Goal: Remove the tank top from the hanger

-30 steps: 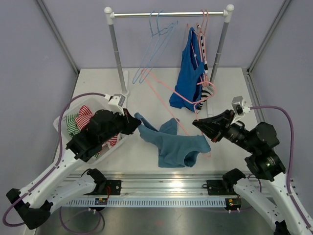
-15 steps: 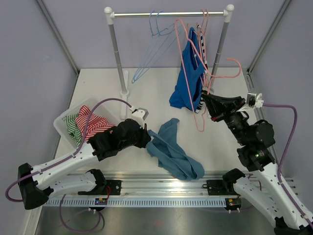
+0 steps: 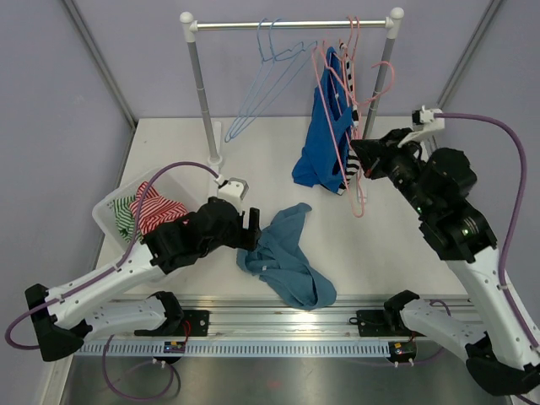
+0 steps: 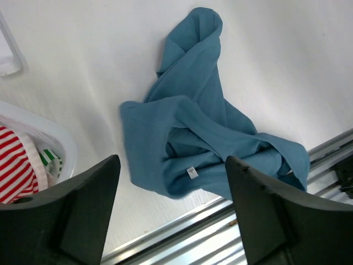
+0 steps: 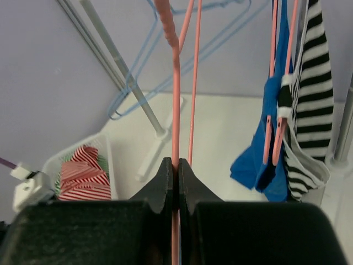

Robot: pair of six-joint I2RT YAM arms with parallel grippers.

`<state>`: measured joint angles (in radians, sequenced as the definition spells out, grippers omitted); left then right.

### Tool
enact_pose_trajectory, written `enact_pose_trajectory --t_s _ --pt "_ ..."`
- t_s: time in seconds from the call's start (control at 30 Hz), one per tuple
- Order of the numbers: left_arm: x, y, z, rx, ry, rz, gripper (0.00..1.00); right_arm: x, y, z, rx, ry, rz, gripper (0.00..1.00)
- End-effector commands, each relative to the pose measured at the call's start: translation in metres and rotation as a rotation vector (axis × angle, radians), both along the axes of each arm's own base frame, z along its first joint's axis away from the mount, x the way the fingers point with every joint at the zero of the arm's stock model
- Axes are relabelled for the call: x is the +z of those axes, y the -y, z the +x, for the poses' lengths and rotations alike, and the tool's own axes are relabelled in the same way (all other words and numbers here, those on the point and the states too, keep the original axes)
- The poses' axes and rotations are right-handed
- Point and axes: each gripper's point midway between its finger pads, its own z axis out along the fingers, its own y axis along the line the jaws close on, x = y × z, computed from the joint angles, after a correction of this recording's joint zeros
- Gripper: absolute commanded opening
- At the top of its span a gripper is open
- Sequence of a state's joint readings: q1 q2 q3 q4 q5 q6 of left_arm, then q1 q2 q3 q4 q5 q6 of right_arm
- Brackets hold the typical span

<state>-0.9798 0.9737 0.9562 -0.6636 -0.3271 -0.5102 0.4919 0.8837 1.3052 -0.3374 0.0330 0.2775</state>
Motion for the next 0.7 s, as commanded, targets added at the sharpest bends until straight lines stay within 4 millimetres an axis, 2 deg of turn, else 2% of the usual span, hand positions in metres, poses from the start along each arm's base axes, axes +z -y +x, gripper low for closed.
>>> enact_pose_trajectory --t_s 0.0,0.03,0.07,0.1,0.13,0.17,0.23,0.27,0.3,0.4,0.43,0.47,0.5,0.53,0.57,0.63,0.67 --pt "0.04 0.001 -0.002 -0.024 0.054 -0.073 0.84 -0.031 -0.01 0.012 0.007 -0.166 -0.067 0.0" --pt "0.044 0.0 -0.003 -0.033 0.062 -0.073 0.95 -0.034 -0.01 0.016 -0.005 -0.185 -0.072 0.0" --pt "0.047 -0.003 -0.006 -0.035 0.063 -0.069 0.99 -0.037 -0.009 0.021 -0.024 -0.198 -0.079 0.0" --pt "0.051 -0.006 -0.007 -0.034 0.07 -0.071 0.99 -0.039 -0.009 0.031 -0.045 -0.214 -0.1 0.0" --pt "0.064 -0.01 -0.009 -0.038 0.093 -0.091 0.99 -0.039 -0.009 0.037 -0.059 -0.22 -0.113 0.0" --pt "0.065 -0.016 -0.011 -0.036 0.092 -0.075 0.99 -0.035 -0.008 0.051 -0.103 -0.225 -0.131 0.0" --pt "0.079 -0.026 -0.013 -0.039 0.127 -0.065 0.99 -0.037 -0.007 0.064 -0.14 -0.248 -0.165 0.0" --pt "0.076 -0.034 -0.017 -0.044 0.118 -0.029 0.99 -0.045 -0.008 0.079 -0.175 -0.271 -0.192 0.0" --pt "0.077 -0.04 -0.017 -0.039 0.125 -0.007 0.99 -0.03 -0.007 0.085 -0.192 -0.238 -0.197 0.0" --pt "0.067 -0.06 -0.014 -0.008 0.145 0.094 0.99 -0.014 -0.012 0.109 -0.224 -0.218 -0.229 0.0" --pt "0.062 -0.064 -0.013 -0.009 0.149 0.124 0.99 -0.009 -0.015 0.115 -0.222 -0.209 -0.232 0.0" --pt "0.055 -0.066 -0.012 -0.002 0.159 0.134 0.99 -0.016 -0.021 0.129 -0.223 -0.221 -0.259 0.0" --pt "0.052 -0.069 -0.009 0.013 0.176 0.143 0.99 0.001 -0.022 0.134 -0.233 -0.19 -0.244 0.0" --pt "0.055 -0.066 -0.005 0.025 0.2 0.115 0.99 0.003 -0.024 0.14 -0.237 -0.188 -0.252 0.0" --pt "0.05 -0.069 -0.005 0.035 0.209 0.104 0.99 0.008 -0.03 0.155 -0.241 -0.175 -0.263 0.0" --pt "0.05 -0.071 -0.004 0.044 0.203 0.074 0.99 0.006 -0.036 0.167 -0.239 -0.184 -0.286 0.0" --pt "0.052 -0.073 -0.003 0.057 0.205 0.06 0.99 -0.011 -0.044 0.184 -0.24 -0.216 -0.316 0.0"
